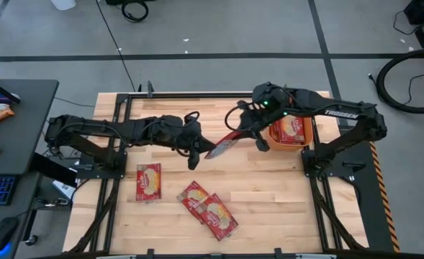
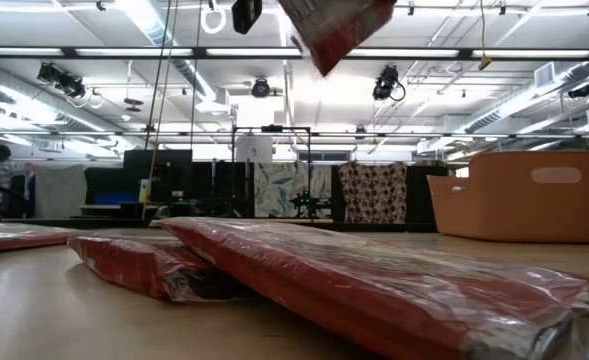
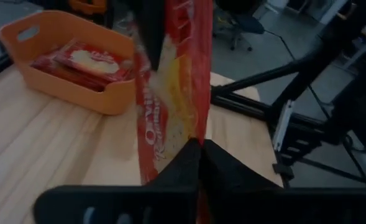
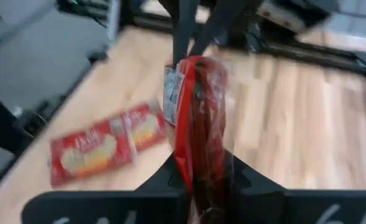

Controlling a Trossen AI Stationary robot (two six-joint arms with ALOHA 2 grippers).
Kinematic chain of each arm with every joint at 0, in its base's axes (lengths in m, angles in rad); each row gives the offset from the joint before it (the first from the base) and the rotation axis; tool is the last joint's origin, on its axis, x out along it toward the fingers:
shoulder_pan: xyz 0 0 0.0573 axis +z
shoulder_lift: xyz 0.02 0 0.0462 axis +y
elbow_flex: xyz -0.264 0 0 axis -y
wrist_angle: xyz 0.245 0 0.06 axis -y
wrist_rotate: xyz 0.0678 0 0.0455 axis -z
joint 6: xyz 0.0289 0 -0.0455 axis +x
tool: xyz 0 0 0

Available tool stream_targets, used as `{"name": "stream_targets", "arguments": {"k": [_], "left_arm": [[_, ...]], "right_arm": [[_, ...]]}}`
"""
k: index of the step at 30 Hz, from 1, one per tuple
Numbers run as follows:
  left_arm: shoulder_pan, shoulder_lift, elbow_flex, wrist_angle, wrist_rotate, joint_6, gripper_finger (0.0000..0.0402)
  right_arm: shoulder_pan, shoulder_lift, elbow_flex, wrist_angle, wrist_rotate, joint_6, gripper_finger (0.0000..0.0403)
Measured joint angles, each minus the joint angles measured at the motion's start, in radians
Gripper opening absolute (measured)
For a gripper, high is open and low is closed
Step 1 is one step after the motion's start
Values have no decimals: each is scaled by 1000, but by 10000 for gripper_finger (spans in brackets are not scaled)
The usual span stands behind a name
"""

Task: Sort popcorn bags into baskets
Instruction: Stack the red popcorn on the orange bin

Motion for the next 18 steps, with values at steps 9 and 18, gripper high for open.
{"name": "stream_targets", "arguments": {"k": [9,18], "left_arm": [[0,0,0,-162,-16,2,130],[0,0,0,-210,-17,4,146]], "right_arm": [[-38,-103,0,-371,380,-53,48],[-137,-104,-19,-709,721,-44,44]]}}
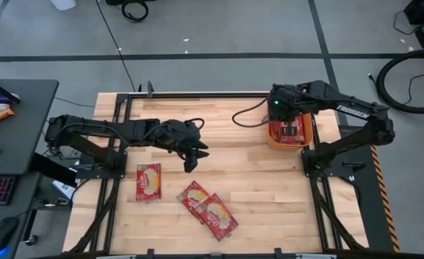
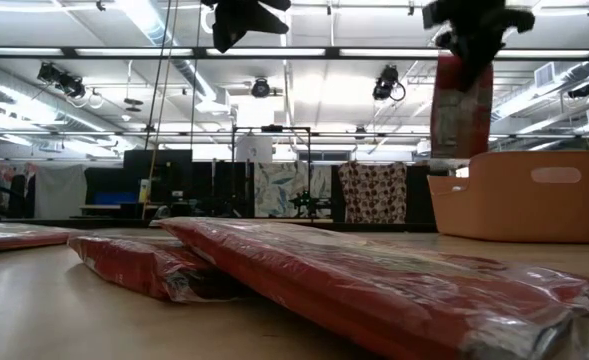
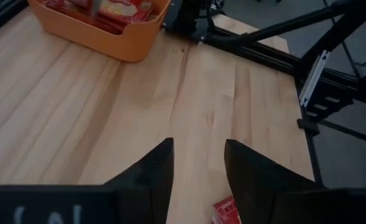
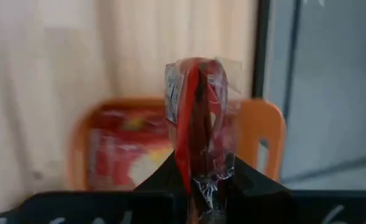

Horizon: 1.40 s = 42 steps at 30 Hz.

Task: Sort popcorn bags into baskets
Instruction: Stack the red popcorn on the orange bin

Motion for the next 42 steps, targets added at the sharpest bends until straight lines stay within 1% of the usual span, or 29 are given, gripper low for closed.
{"name": "stream_targets", "arguments": {"k": [3,7,10,14,16,19,22,24,30,33,36,39,42], "left_arm": [[0,0,0,-4,0,0,145],[-1,0,0,-32,0,0,145],[-7,0,0,-86,0,-9,144],[-8,0,-1,-146,1,-61,144],[-8,0,-1,-156,0,-76,144],[-8,0,-1,-155,0,-80,144],[-8,0,-1,-155,0,-80,144],[-8,0,-1,-155,1,-80,144],[-7,0,-1,-176,50,-88,144],[-8,0,-1,-249,35,-113,144],[-7,0,-1,-340,12,-113,148],[-8,0,-2,-427,11,-108,155],[-18,0,-23,-454,11,-66,157]], "right_arm": [[-54,-9,-24,8,71,7,44],[-122,-56,-94,100,146,-3,42],[-164,-108,-169,172,194,-35,41],[-200,-181,-305,291,241,-82,40],[-213,-210,-382,337,241,-115,40],[-221,-237,-486,356,224,-124,44],[-221,-250,-569,341,178,-77,59],[-220,-254,-602,298,134,-21,73],[-220,-254,-602,153,-43,176,114],[-220,-253,-574,92,-118,235,135],[-220,-253,-514,20,-166,287,150],[-220,-253,-433,-28,-168,330,156],[-220,-256,-366,-17,-103,351,156]]}}
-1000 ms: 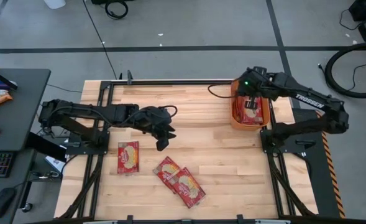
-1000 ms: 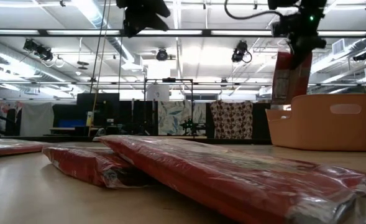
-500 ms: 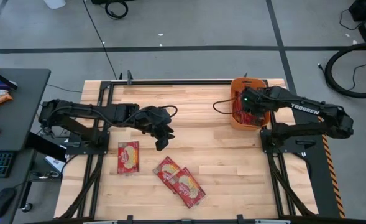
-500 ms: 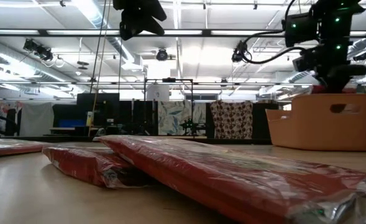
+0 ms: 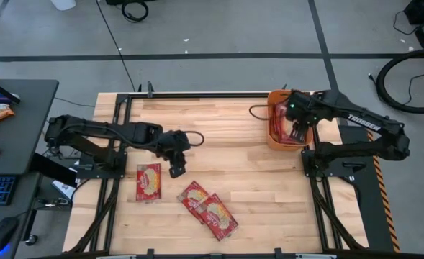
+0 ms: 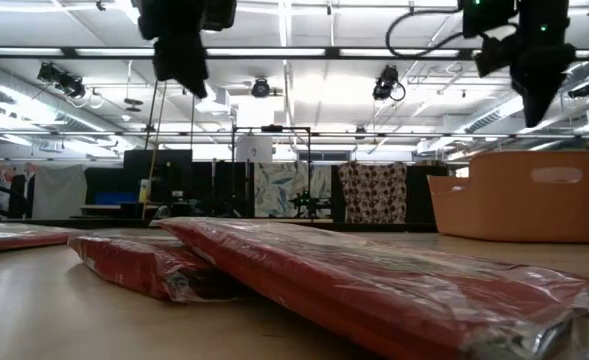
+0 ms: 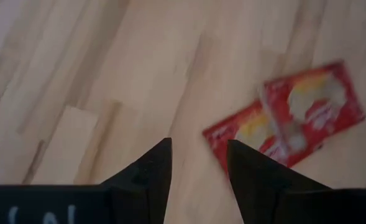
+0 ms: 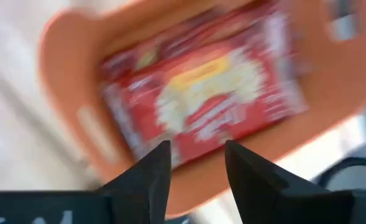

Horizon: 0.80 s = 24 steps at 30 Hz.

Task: Sort popcorn bags into baskets
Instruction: Stack the red popcorn on the orange bin

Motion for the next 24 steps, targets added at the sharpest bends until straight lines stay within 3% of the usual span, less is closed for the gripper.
{"name": "stream_targets", "arguments": {"k": [5,10,14,19,24], "left_arm": [[-13,0,-99,7,37,-7,157],[-50,1,-228,11,163,-134,157],[-92,1,-302,12,179,-338,157],[-120,1,-353,-34,168,-740,157],[-184,-3,-355,-126,226,-829,157]], "right_arm": [[0,-10,28,70,68,-15,154],[6,-10,33,136,-69,-11,154],[22,-10,33,214,-115,-8,154],[47,-10,33,285,-118,23,154],[74,-10,33,330,-119,31,154]]}}
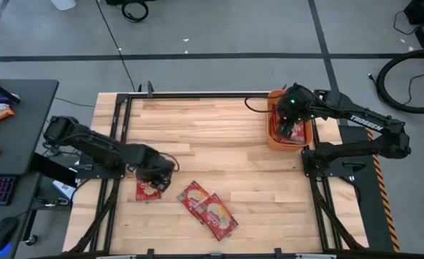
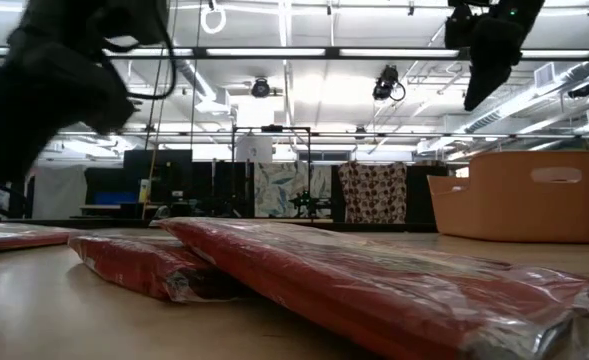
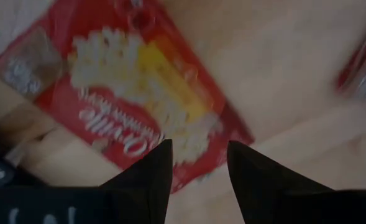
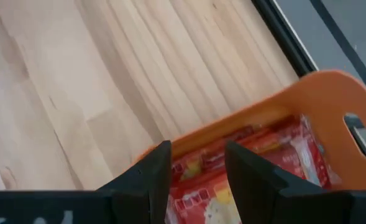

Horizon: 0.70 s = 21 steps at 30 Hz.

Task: Sort popcorn bags into baskets
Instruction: Stack the red popcorn on the orange bin

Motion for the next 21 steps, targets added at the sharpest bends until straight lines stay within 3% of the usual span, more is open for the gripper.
{"name": "stream_targets", "arguments": {"k": [7,13,21], "left_arm": [[-108,-94,-73,5,6,-41,154],[-121,-270,-211,58,26,-233,136],[-120,-481,-308,54,-81,-347,140]], "right_arm": [[20,0,0,38,0,-40,154],[37,0,0,43,-16,-42,154],[70,0,0,43,-44,-31,154]]}}
